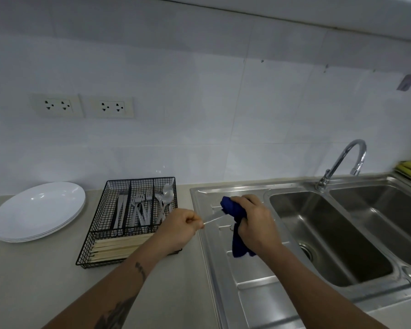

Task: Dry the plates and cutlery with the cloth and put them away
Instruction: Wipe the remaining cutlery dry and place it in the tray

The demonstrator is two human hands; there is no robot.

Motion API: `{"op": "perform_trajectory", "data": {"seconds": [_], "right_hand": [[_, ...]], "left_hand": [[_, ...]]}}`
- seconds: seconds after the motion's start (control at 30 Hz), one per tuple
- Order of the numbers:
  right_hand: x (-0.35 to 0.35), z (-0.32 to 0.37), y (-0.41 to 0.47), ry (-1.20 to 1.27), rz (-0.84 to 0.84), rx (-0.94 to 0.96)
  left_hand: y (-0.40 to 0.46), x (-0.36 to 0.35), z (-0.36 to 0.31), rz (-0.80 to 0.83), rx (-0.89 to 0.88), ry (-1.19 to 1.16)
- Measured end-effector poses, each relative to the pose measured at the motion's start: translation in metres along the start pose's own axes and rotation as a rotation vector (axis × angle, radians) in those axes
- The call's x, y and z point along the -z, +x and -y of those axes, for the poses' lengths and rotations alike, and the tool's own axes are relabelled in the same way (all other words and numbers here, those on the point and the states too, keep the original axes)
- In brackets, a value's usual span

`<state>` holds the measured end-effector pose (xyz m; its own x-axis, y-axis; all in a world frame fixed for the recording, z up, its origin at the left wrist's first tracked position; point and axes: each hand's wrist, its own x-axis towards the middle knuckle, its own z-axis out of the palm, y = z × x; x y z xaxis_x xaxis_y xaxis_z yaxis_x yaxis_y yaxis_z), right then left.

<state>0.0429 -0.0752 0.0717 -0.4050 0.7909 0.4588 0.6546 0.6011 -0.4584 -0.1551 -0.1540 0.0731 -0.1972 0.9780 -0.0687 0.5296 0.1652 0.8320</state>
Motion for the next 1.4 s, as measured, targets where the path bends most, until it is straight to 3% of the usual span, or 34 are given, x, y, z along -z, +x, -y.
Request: {"op": "perform_trajectory", "data": {"seconds": [0.17, 0.37, 0.53, 0.67, 0.77, 0.87, 1.07, 1.13, 1.27, 1.4], "right_hand": [[0.004, 0.005, 0.005, 0.037, 0.009, 0.067], [0.014, -0.009, 0.012, 0.023, -0.042, -0.202], [0.013, 0.010, 0.020, 0.040, -0.024, -0.246], [-0.012, 0.035, 0.013, -0.076, 0.058, -0.037], [-0.027, 0.025, -0.004, -0.197, 0.072, 0.100], [-0.027, 0.012, -0.010, -0.234, 0.094, 0.069], [-0.024, 0.039, -0.008, -0.305, 0.069, 0.091], [-0.020, 0.030, -0.006, -0.300, 0.103, 0.052], [-0.004, 0.014, -0.001, -0.154, 0.222, -0.006], [0.008, 0.011, 0.001, -0.054, 0.178, -0.098]], "left_hand": [[0.005, -0.010, -0.008, 0.092, -0.005, -0.027], [0.012, -0.017, -0.006, -0.134, 0.024, 0.062], [0.023, -0.016, -0.015, -0.272, 0.171, -0.266], [0.030, -0.011, -0.042, -0.349, 0.224, -0.611], [0.031, -0.002, -0.038, -0.437, 0.252, -0.706], [0.024, -0.005, -0.029, -0.493, 0.298, -0.767], [0.025, -0.014, -0.041, -0.501, 0.346, -0.876], [0.021, -0.010, -0.046, -0.435, 0.326, -0.896], [0.011, -0.012, -0.046, -0.214, 0.190, -0.777], [0.010, -0.010, -0.036, -0.281, 0.099, -0.640]]}}
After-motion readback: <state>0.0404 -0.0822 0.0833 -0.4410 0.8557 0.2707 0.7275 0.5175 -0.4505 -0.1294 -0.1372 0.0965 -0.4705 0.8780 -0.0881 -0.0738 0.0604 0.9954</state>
